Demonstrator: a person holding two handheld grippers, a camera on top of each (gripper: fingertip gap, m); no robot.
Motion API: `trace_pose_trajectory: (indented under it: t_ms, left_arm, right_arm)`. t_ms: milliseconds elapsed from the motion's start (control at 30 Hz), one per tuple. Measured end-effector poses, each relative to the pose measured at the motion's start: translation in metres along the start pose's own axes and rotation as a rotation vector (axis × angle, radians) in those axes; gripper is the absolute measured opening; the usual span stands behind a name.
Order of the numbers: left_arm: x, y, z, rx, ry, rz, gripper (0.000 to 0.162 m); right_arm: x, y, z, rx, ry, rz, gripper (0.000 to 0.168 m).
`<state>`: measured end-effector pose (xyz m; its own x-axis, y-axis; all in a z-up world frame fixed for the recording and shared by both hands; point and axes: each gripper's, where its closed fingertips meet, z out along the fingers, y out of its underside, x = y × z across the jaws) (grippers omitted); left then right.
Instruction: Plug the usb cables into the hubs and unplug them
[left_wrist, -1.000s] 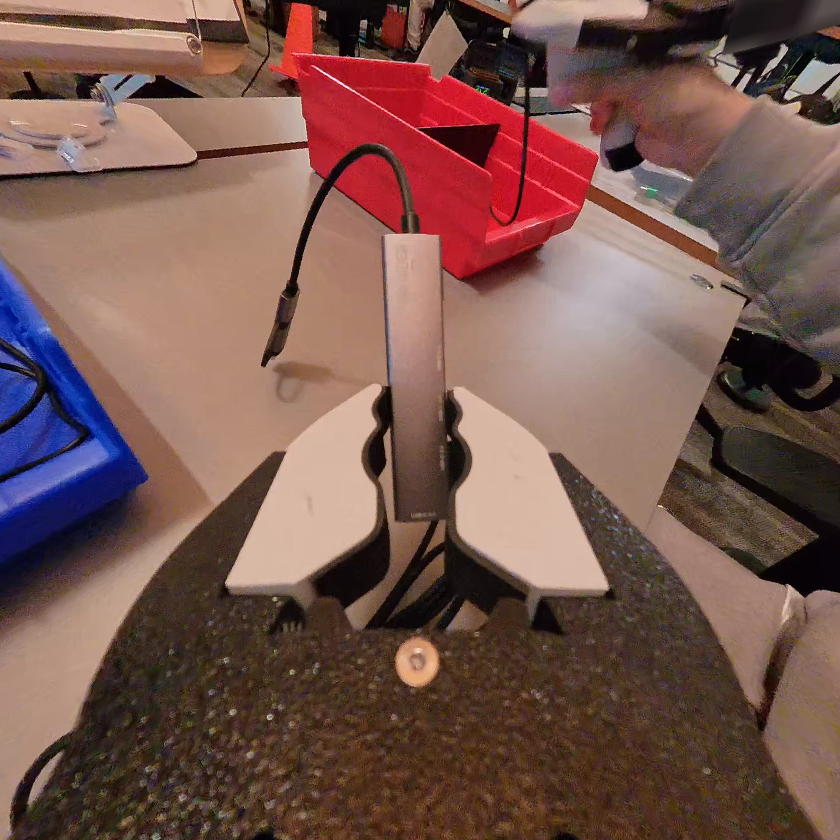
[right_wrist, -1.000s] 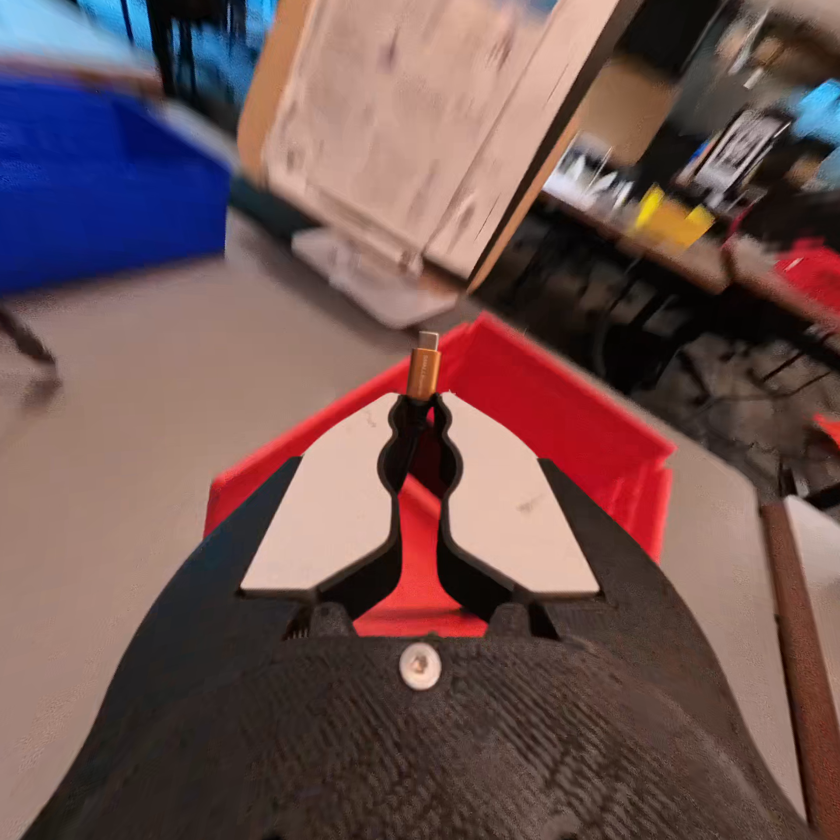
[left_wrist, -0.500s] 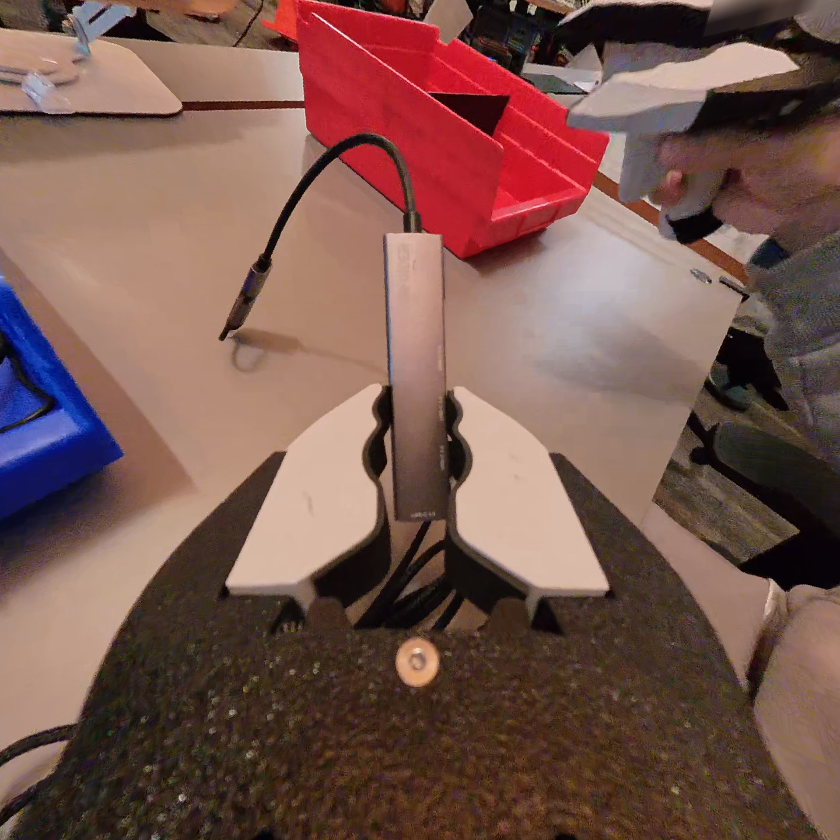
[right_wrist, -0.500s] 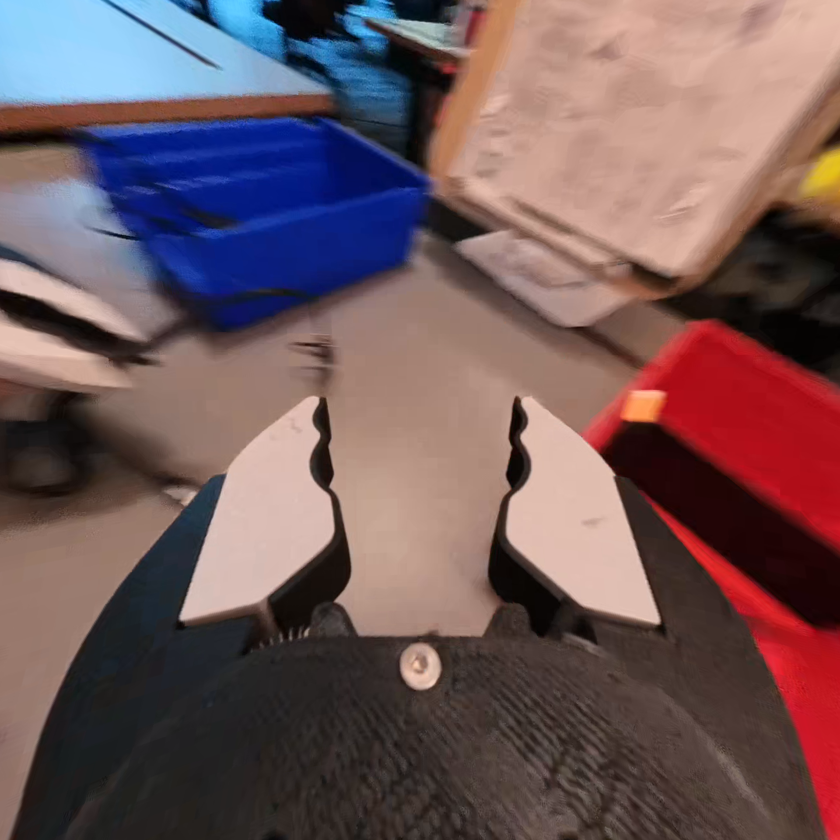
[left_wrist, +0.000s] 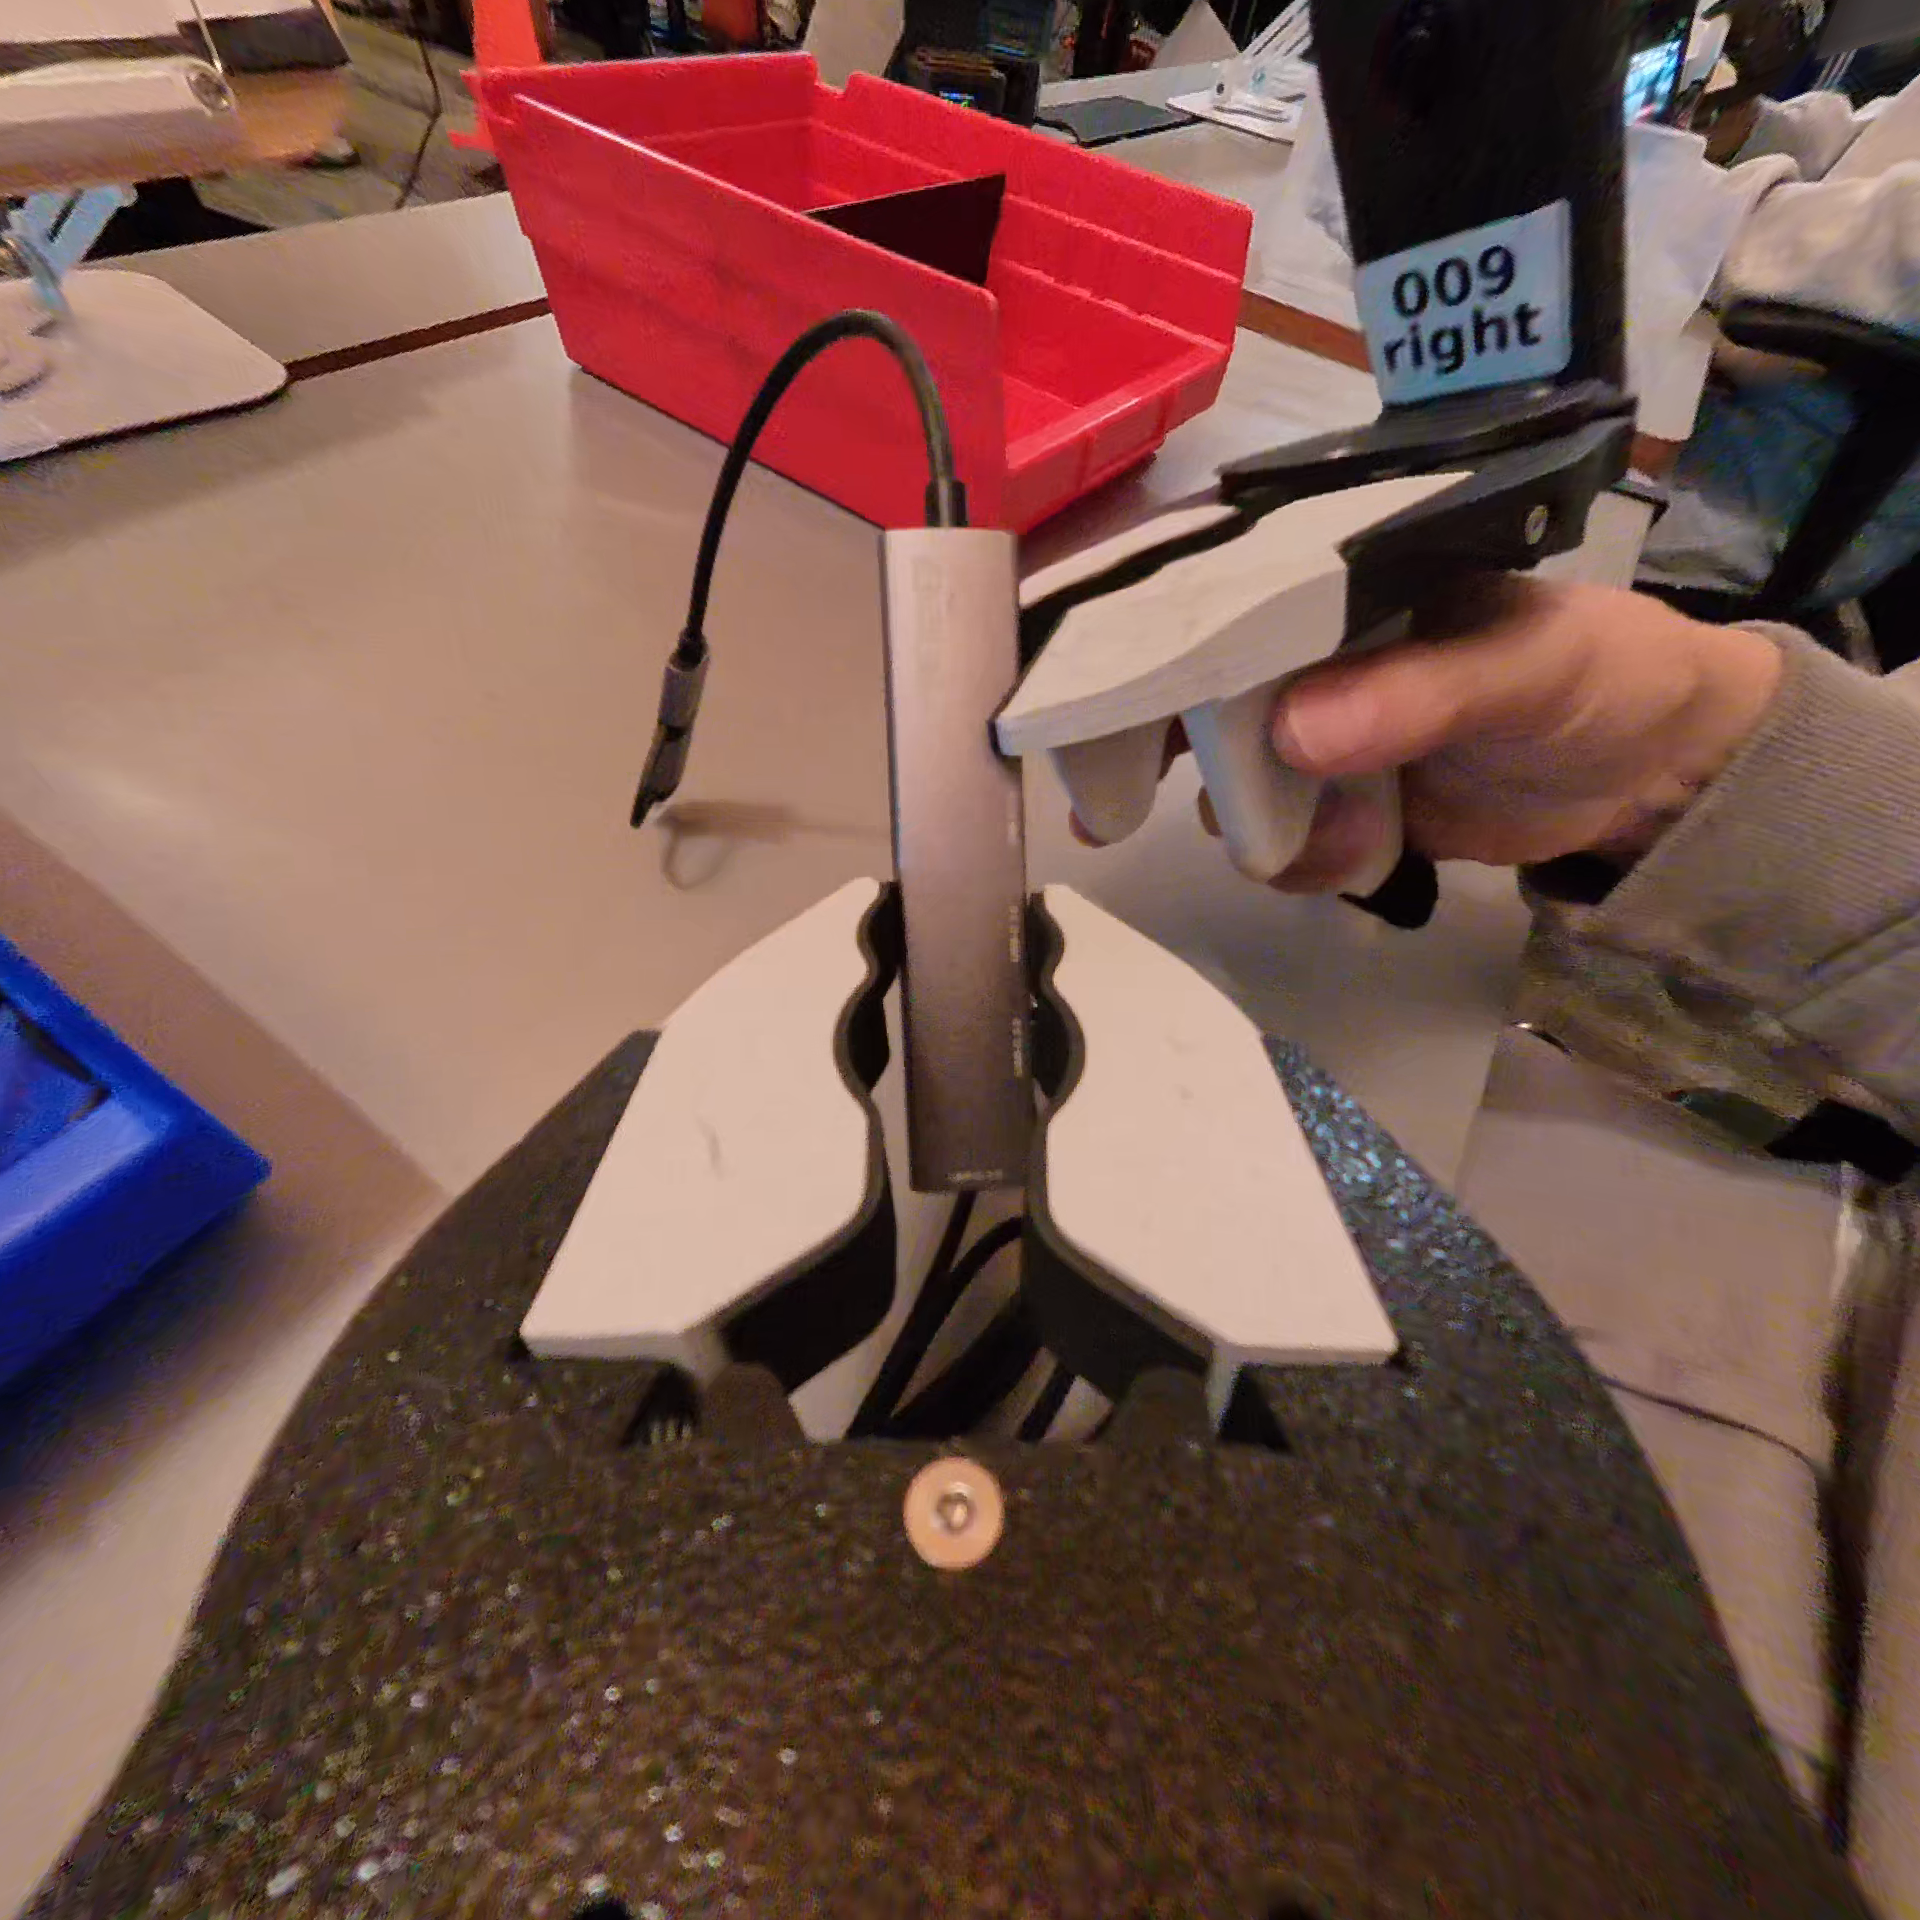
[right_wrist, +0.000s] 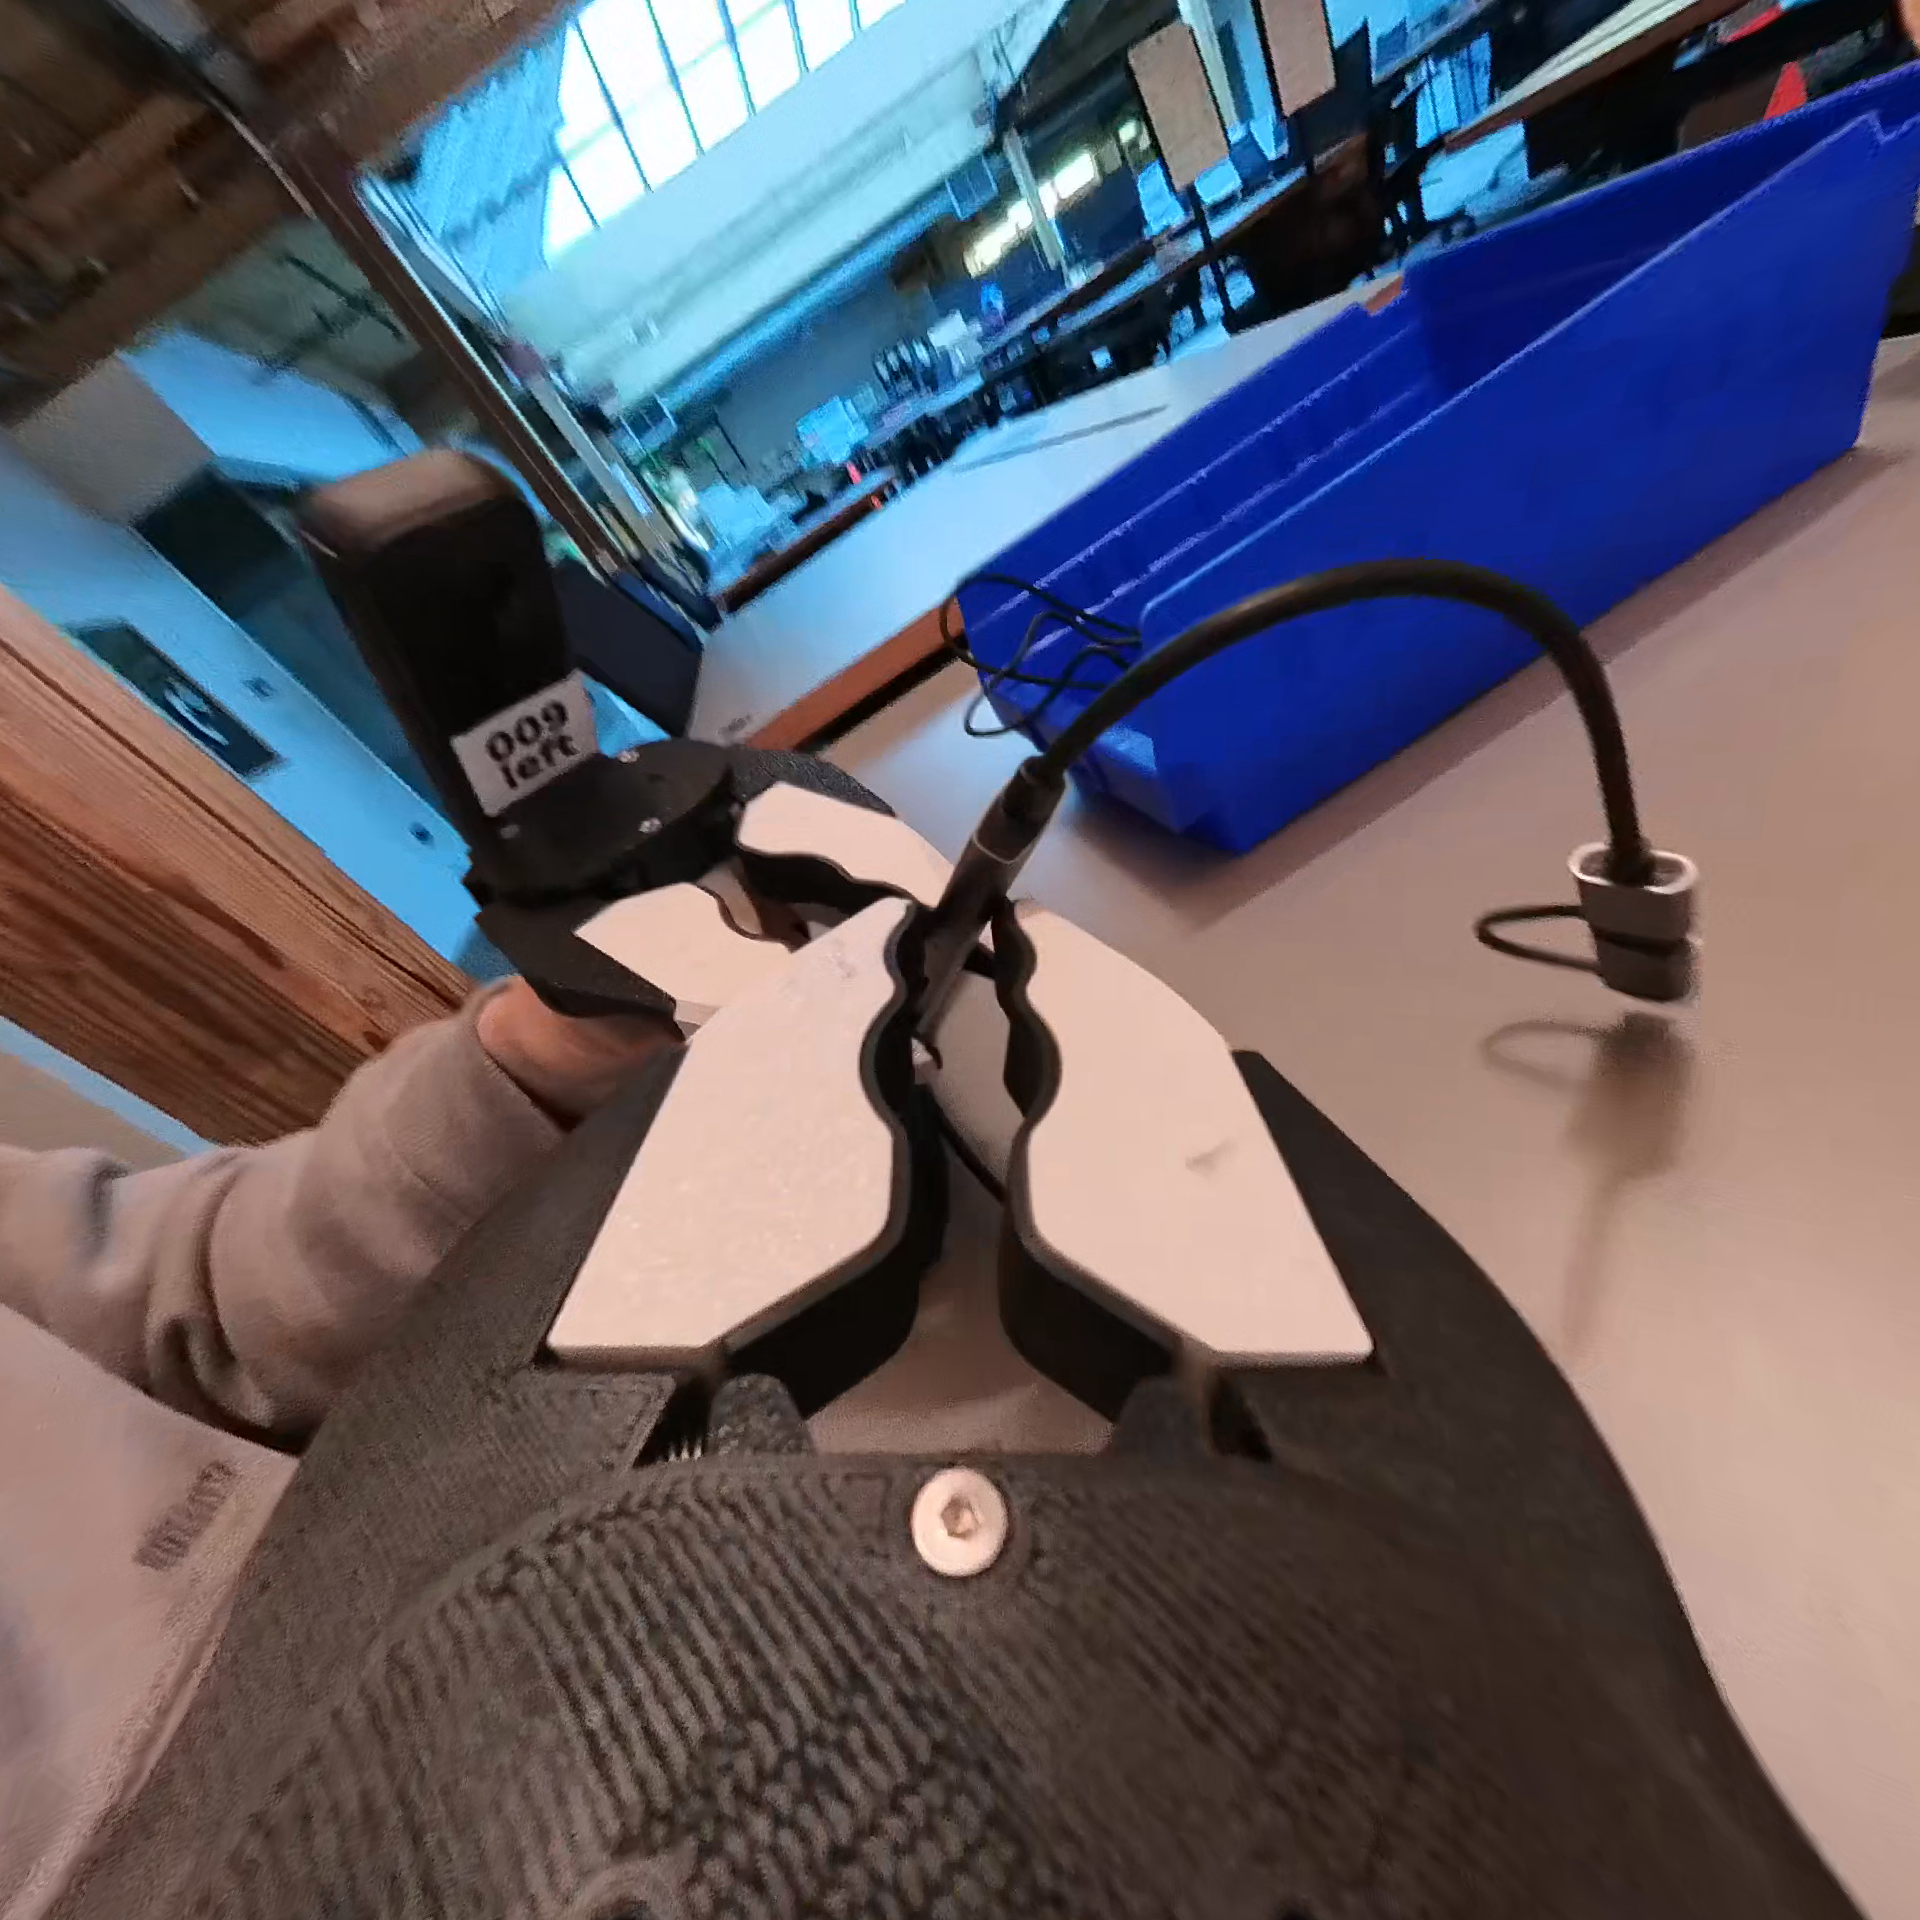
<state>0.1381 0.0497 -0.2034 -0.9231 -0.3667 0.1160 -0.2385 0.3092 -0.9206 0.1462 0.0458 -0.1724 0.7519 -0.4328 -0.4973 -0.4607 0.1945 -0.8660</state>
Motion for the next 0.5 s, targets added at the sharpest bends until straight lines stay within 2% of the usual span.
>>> trace_pose_trajectory:
  t_ms: [67,167,267,333,400,500]
  left_arm:
    - [-0.001,-0.003,-0.001,0.027,-0.025,0.074,0.024]
    - [-0.002,-0.019,-0.016,0.024,-0.067,0.122,0.061]
    - [0.006,-0.057,-0.040,0.124,-0.090,0.117,0.056]
    - [0.011,-0.075,-0.053,0.178,-0.112,0.091,0.052]
    - [0.015,-0.075,-0.056,0.149,-0.114,0.065,0.048]
    - [0.010,-0.058,-0.050,0.053,-0.117,0.021,0.039]
  right_arm:
    - [-0.001,-0.002,-0.002,-0.060,0.044,-0.113,0.012]
    - [-0.007,-0.021,-0.008,-0.140,0.200,-0.433,0.010]
    - [-0.017,-0.035,-0.007,-0.259,0.397,-0.865,0.010]
    - [-0.024,-0.037,-0.001,-0.307,0.490,-1.075,0.009]
    - [-0.025,-0.031,0.007,-0.356,0.555,-1.213,0.009]
    - [-0.029,-0.018,0.019,-0.362,0.568,-1.279,0.009]
